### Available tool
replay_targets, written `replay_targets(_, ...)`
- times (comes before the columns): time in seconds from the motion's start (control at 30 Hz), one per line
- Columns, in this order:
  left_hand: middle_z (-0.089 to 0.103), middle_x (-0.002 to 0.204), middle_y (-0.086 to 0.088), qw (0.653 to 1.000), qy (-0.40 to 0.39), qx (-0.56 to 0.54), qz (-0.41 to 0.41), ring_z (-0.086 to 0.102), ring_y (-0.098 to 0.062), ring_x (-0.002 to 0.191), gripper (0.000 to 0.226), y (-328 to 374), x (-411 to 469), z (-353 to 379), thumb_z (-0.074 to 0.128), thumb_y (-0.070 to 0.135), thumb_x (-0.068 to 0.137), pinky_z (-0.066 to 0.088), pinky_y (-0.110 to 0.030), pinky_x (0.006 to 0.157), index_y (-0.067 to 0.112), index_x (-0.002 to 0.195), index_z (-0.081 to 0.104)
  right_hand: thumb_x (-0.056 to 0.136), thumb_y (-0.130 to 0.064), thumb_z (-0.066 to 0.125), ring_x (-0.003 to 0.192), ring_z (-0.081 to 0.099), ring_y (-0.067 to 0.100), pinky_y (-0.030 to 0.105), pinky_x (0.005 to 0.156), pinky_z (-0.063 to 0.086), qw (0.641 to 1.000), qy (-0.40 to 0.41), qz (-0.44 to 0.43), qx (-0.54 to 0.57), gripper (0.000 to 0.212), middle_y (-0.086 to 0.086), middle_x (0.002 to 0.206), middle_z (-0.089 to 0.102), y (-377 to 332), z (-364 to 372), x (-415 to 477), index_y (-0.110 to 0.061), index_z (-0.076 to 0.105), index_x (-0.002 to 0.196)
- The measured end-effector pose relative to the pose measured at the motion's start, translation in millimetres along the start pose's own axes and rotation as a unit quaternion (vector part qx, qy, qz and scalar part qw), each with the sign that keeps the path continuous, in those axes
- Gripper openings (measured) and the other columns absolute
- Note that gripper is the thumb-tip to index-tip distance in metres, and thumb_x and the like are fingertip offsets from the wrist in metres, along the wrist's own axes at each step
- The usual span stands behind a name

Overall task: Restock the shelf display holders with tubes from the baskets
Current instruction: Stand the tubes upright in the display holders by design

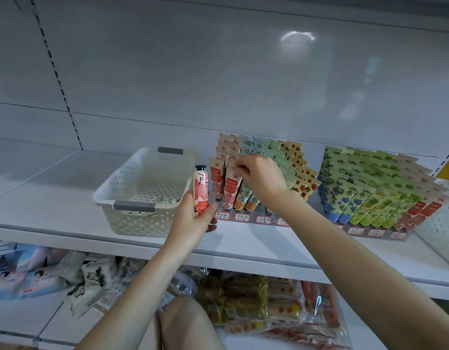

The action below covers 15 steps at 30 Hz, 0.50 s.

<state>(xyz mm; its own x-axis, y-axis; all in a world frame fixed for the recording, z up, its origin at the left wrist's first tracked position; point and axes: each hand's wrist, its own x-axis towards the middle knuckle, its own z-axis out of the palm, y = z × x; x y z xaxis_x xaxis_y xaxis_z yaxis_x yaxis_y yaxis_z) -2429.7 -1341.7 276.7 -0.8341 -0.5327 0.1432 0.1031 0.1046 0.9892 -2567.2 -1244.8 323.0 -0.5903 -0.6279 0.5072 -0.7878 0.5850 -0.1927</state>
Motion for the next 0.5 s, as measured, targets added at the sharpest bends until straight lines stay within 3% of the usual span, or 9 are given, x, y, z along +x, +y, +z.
replay_targets(0.13,0.055,0.085,0.003,1.0,-0.004,-0.001,0.0,0.058,-0.01,0.073,0.02,2.7,-1.0,0.3,0.056,0.01,0.091,0.054,-0.015,0.059,0.018,0.107,0.046,0.094,-0.017,0.052,0.079,0.063,0.028,0.041,0.071,0.052,0.998,0.03,-0.002,0.049,0.024,0.014,0.087,0.069,-1.3,-1.2,0.9,0.001,0.068,0.093)
replay_targets(0.27,0.057,0.079,-0.002,1.0,-0.025,0.007,0.001,0.059,-0.013,0.065,0.016,8.6,-1.0,0.1,0.059,0.012,0.089,0.057,-0.03,0.065,0.017,0.099,0.047,0.093,-0.027,0.055,0.069,0.059,0.004,0.01,0.066,0.047,0.969,0.036,0.036,0.244,0.026,0.004,0.083,0.069,-19.4,-18.9,0.4,-0.005,0.07,0.094)
replay_targets(0.33,0.057,0.076,-0.003,0.999,-0.049,0.019,0.003,0.058,-0.013,0.06,0.015,12.8,-1.5,0.1,0.061,0.012,0.088,0.056,-0.034,0.065,0.017,0.093,0.047,0.09,-0.031,0.058,0.076,0.061,-0.001,0.013,0.072,0.05,0.951,-0.027,0.037,0.305,0.029,-0.002,0.089,0.066,-27.6,-26.6,0.0,-0.008,0.066,0.107)
replay_targets(0.4,0.058,0.075,-0.004,0.997,-0.078,0.03,0.001,0.058,-0.011,0.058,0.015,17.0,-3.4,-0.5,0.061,0.01,0.088,0.056,-0.029,0.06,0.019,0.089,0.048,0.087,-0.024,0.063,0.074,0.062,-0.005,0.013,0.068,0.051,0.93,-0.072,0.043,0.358,0.03,-0.004,0.089,0.066,-30.7,-30.1,-0.8,-0.007,0.064,0.111)
replay_targets(0.5,0.062,0.079,-0.001,0.996,-0.083,0.019,0.012,0.062,-0.006,0.061,0.018,20.7,-3.8,-9.6,0.066,0.007,0.083,0.055,-0.024,0.059,0.019,0.091,0.055,0.084,-0.013,0.066,0.064,0.059,-0.001,0.012,0.059,0.045,0.911,-0.065,0.083,0.4,0.01,-0.005,0.076,0.064,-26.4,-34.0,-1.6,-0.008,0.07,0.091)
